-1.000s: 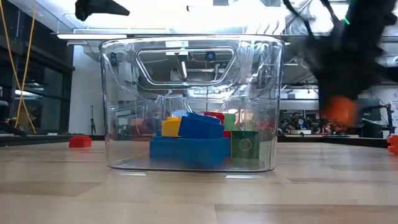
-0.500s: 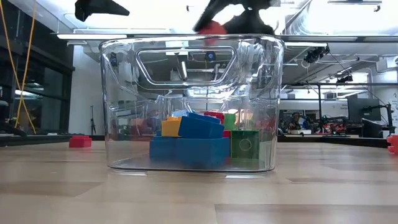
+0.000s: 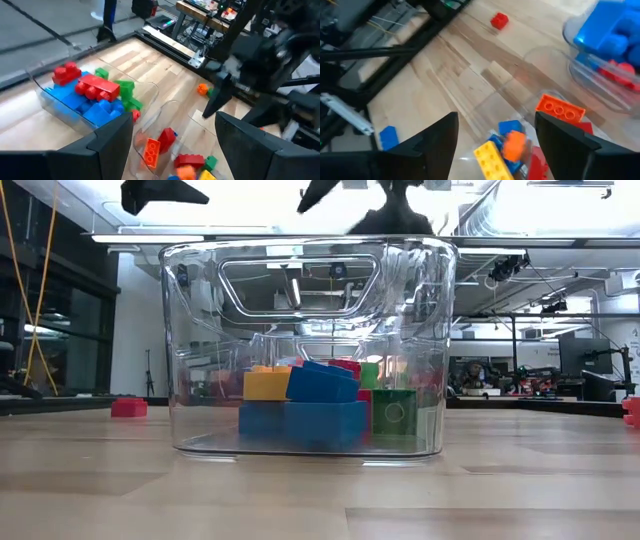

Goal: Sort blocks by size
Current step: Put the small red game piece into the bottom transparent bin

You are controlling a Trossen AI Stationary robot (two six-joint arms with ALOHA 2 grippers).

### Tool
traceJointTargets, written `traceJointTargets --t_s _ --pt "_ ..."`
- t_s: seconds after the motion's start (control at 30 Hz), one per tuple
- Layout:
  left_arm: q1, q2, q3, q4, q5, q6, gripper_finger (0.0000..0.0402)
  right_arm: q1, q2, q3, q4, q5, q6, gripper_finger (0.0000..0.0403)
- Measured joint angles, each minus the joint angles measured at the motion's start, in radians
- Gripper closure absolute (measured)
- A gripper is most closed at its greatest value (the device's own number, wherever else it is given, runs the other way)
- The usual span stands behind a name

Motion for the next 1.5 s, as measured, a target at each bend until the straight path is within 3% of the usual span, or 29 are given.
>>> traceJointTargets --t_s 0.07,0.13,0.2,0.27,0.4,0.67,0.87,1.03,1.23,1.5 --pt "0.058 0.001 0.018 -0.069 0.096 -0.039 0.0135 0.003 -0.021 0.014 -0.011 0.000 -0.021 0.0145" --pt "0.168 0.028 0.072 -0.228 0.245 -0.050 0.0135 0.008 -0.038 0.023 -0.039 0.001 -0.028 0.0144" --pt "0.282 0.070 0.128 -0.421 0.331 -0.008 0.0135 0.009 -0.047 0.031 -0.057 0.012 -0.030 0.0144" --pt "0.381 0.118 0.167 -0.575 0.368 0.094 0.0135 0.009 -0.052 0.031 -0.067 0.027 -0.030 0.0144" --pt "0.538 0.207 0.150 -0.726 0.478 0.370 0.0135 0.010 -0.052 0.024 -0.073 0.026 -0.010 0.0144" --pt "0.643 0.363 0.002 -0.634 0.535 0.711 0.0135 0.031 -0.052 0.014 -0.078 0.024 0.059 0.0144" --pt "0.677 0.459 -0.082 -0.564 0.701 0.837 0.0135 0.049 -0.052 0.014 -0.076 0.024 0.111 0.0144" --pt "0.676 0.476 -0.140 -0.475 0.688 0.885 0.0135 0.053 -0.052 0.014 -0.076 0.026 0.139 0.0144" --pt "0.676 0.459 -0.172 -0.370 0.585 0.943 0.0135 0.055 -0.052 0.014 -0.076 0.034 0.146 0.0144" --pt "0.678 0.508 -0.182 -0.367 0.612 0.999 0.0135 0.055 -0.052 0.014 -0.077 0.035 0.145 0.0144"
